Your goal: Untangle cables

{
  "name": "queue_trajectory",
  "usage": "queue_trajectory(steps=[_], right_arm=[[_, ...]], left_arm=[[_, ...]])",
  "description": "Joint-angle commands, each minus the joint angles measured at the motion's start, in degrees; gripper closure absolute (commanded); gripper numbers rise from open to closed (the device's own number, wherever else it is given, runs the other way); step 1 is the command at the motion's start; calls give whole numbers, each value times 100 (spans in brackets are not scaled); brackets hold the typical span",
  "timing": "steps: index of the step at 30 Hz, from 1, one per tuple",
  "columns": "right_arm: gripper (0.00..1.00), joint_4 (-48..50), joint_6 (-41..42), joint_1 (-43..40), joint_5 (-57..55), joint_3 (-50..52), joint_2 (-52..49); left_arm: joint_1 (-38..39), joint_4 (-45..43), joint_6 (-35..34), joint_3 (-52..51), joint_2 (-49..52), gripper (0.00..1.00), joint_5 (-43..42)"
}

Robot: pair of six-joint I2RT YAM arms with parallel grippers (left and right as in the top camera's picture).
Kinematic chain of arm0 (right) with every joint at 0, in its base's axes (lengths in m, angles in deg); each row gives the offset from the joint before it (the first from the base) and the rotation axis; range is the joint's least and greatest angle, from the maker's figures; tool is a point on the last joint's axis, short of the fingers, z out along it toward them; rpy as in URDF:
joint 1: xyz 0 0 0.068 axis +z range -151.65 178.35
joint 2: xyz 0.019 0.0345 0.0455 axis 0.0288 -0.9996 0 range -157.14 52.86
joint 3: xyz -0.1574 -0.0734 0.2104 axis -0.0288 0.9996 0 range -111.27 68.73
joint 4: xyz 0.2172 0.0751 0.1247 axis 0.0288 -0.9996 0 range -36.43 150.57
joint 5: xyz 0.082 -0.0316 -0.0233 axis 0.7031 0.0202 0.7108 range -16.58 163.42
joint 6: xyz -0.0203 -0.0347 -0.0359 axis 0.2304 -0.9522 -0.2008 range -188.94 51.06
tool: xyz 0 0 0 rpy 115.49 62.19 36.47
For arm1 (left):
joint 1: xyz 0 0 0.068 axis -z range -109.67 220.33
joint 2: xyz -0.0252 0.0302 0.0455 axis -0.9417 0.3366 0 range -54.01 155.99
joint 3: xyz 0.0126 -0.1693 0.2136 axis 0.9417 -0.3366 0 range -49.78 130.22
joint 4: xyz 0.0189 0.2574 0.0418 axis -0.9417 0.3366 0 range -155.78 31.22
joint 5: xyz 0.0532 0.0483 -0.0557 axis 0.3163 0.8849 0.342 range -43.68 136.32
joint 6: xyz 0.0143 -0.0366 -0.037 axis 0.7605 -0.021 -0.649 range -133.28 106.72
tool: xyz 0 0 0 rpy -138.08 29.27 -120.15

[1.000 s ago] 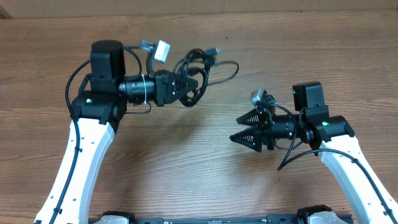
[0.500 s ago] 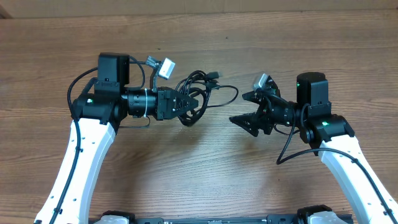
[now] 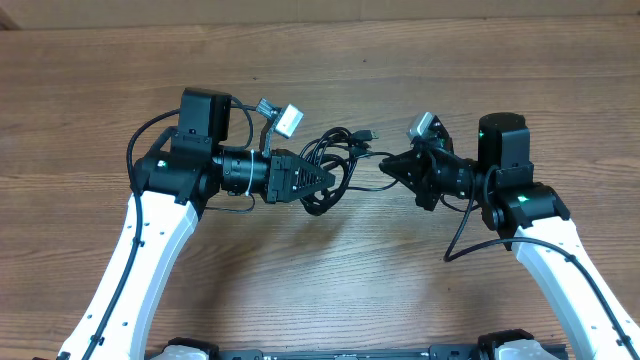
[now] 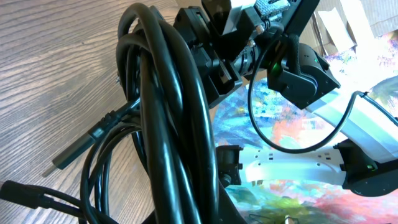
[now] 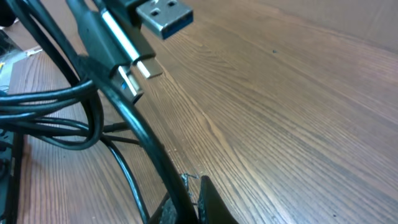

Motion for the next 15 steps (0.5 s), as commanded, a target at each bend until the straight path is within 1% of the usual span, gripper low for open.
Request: queue_trajectory(steps=[1, 4, 7, 9, 11, 15], right_arm=[[96, -74, 647, 0, -66, -70, 9], [96, -280, 1742, 0, -492, -70, 9], [96, -702, 3246, 0, -1681, -70, 9], [96, -1025, 3851, 0, -2389, -70, 9], [96, -1318, 4273, 0, -2970, -70, 9], [96, -1453, 4533, 0, -3169, -70, 9]], left_arm=[[0, -48, 151, 87, -17, 96, -9], [0, -39, 146, 87, -17, 96, 621], [0, -44, -48, 87, -17, 96, 1279], [-2, -42, -273, 87, -17, 96, 1661], [-2, -46, -487, 87, -17, 96, 2026], [-2, -48, -708, 87, -17, 96, 2551]])
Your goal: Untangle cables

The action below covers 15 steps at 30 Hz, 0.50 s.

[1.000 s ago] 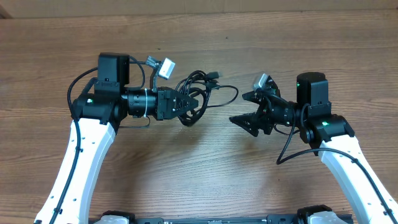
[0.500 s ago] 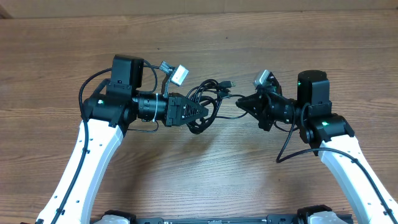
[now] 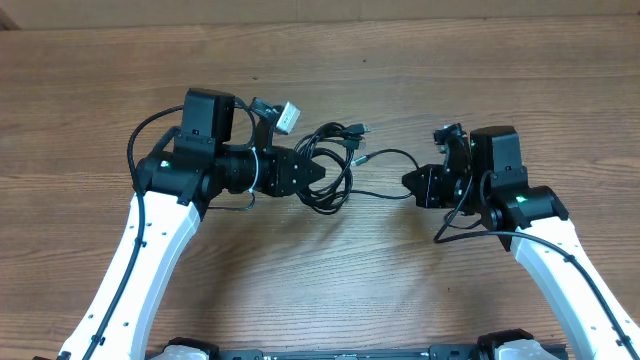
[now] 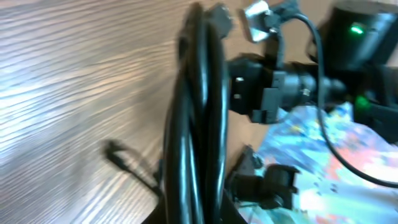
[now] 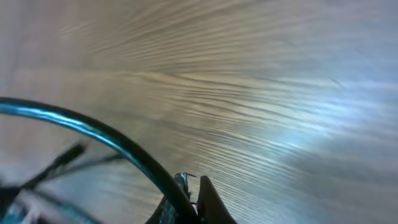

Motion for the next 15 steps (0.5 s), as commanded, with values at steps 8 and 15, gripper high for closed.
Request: queue_trajectory(steps=[8, 15], right_arm=[[52, 68, 951, -52, -625, -70, 9], [0, -48, 796, -52, -153, -70, 9]], left_arm=[[-39, -151, -503, 87, -17, 96, 1075], [-39, -166, 114, 87, -17, 96, 459]])
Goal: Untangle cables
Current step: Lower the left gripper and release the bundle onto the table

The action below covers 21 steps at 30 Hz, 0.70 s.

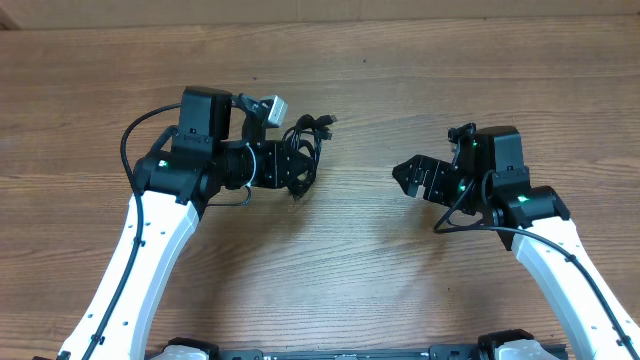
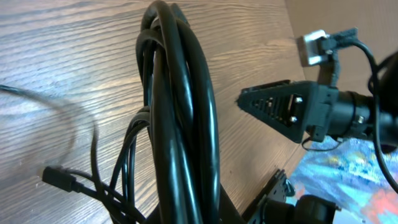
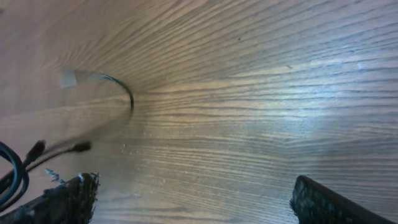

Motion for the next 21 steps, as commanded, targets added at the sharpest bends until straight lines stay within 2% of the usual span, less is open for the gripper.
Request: queue_trajectory(steps=[1, 7, 8, 9, 10, 14, 15, 16, 17, 21], right_arm=[[0, -17, -17, -4, 350, -70, 9], [0, -17, -17, -4, 933, -70, 9], [0, -17, -17, -4, 931, -70, 9], [0, -15, -17, -4, 931, -70, 9], [0, -2, -17, -4, 931, -70, 9], [0, 31, -17, -4, 929, -70, 9], [0, 44, -17, -4, 931, -70, 9], [0, 52, -17, -4, 931, -70, 9], [0, 68, -20, -4, 929, -70, 9], [0, 142, -17, -4, 927, -70, 9]], left_arm=[[-22, -42, 507, 87, -22, 96, -494], [-22, 42, 516, 87, -22, 96, -564], [-22, 66, 518, 87, -22, 94, -542], [-22, 111, 520, 87, -22, 88, -479], [-22, 170, 520, 87, -22, 81, -352], [-22, 549, 601, 87, -22, 85, 566], [-22, 638, 601, 87, -22, 80, 866], [-20, 710, 605, 87, -22, 67, 1099], [-22, 774, 627, 87, -22, 62, 1298], [-20, 942, 1047, 87, -22, 51, 1447]])
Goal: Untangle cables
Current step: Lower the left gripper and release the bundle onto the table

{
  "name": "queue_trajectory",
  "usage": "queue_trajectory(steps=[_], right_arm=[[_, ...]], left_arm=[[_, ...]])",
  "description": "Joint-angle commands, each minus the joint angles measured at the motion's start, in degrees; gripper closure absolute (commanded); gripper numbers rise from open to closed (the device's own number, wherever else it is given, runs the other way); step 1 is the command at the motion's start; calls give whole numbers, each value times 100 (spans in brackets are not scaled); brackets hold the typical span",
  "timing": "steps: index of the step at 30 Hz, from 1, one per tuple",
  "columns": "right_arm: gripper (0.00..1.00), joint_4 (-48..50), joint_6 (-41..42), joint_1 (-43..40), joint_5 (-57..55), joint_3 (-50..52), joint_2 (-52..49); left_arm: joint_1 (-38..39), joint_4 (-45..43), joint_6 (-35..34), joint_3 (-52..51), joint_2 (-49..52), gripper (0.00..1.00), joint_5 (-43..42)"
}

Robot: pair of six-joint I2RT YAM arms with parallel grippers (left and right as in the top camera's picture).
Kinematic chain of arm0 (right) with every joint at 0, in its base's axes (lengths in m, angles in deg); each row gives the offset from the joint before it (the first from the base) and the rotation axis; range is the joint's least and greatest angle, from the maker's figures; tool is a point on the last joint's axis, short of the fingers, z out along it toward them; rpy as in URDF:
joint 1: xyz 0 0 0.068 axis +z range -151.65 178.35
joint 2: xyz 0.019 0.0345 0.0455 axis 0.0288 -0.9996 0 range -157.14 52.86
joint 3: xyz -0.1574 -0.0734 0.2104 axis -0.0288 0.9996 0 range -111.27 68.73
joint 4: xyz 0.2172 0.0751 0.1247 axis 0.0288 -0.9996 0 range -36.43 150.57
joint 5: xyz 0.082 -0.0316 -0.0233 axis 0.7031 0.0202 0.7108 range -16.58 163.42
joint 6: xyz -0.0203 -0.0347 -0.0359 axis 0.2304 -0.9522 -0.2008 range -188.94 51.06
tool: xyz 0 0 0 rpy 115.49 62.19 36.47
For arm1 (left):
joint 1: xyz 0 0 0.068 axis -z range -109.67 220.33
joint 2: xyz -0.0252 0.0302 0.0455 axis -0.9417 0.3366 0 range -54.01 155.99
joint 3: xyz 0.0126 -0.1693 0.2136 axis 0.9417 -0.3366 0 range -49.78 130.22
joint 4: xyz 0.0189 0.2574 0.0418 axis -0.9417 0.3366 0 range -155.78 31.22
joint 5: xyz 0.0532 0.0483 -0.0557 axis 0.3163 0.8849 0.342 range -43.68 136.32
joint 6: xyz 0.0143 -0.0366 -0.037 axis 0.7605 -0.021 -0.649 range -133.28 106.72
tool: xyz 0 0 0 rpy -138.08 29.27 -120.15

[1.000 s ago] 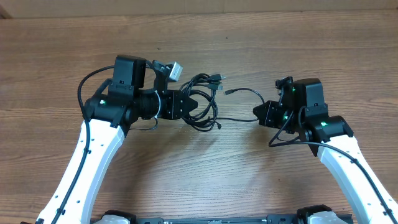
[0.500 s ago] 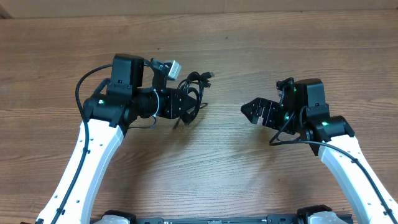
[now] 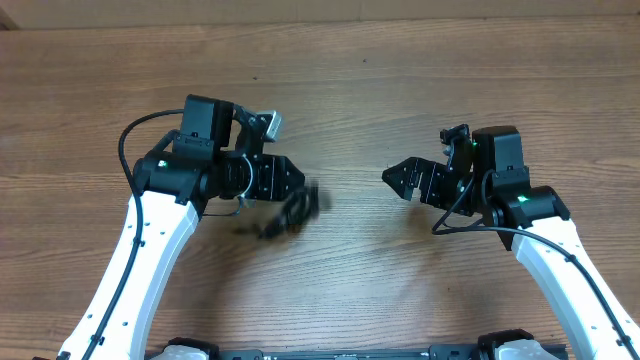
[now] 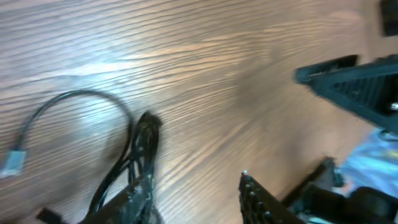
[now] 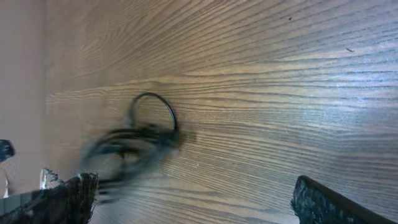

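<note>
The black cable bundle (image 3: 290, 212) shows blurred on the wooden table, just in front of my left gripper (image 3: 288, 178), which is open. In the left wrist view the cable bundle (image 4: 140, 149) runs along one finger (image 4: 138, 198), and a thin loop ends in a pale connector (image 4: 12, 163); nothing sits between the jaws of the left gripper (image 4: 199, 202). My right gripper (image 3: 403, 180) is open and empty, well to the right of the cables. Its wrist view shows the bundle (image 5: 134, 142) as a smear far ahead of the right gripper (image 5: 199, 202).
The wooden table (image 3: 340, 80) stretches all around with no other objects on it. Both white arms reach in from the front edge, with each arm's own black cable looped beside it.
My left gripper was shut on the cable bundle and is now open. The bundle now shows blurred on the table just in front of it. The right gripper stays open in about the same place.
At first both grippers were shut on the tangle, close together. Then the right gripper stood further right with one strand stretched between us. After that the right gripper was open and empty while the left still held the bundle. Now both are open.
</note>
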Motion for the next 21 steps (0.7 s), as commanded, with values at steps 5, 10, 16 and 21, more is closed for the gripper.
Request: queue_trajectory(steps=[5, 10, 16, 21], right_arm=[[0, 214, -15, -4, 70, -70, 9], [0, 205, 0, -4, 68, -70, 9], [0, 210, 0, -4, 68, -70, 9], [0, 210, 0, -4, 68, -70, 9]], left_arm=[[-22, 125, 468, 85, -22, 49, 579], [-22, 487, 662, 83, -17, 44, 1150], [-15, 1117, 1202, 39, -17, 44, 1189], [44, 1432, 1998, 35, -13, 49, 1196]])
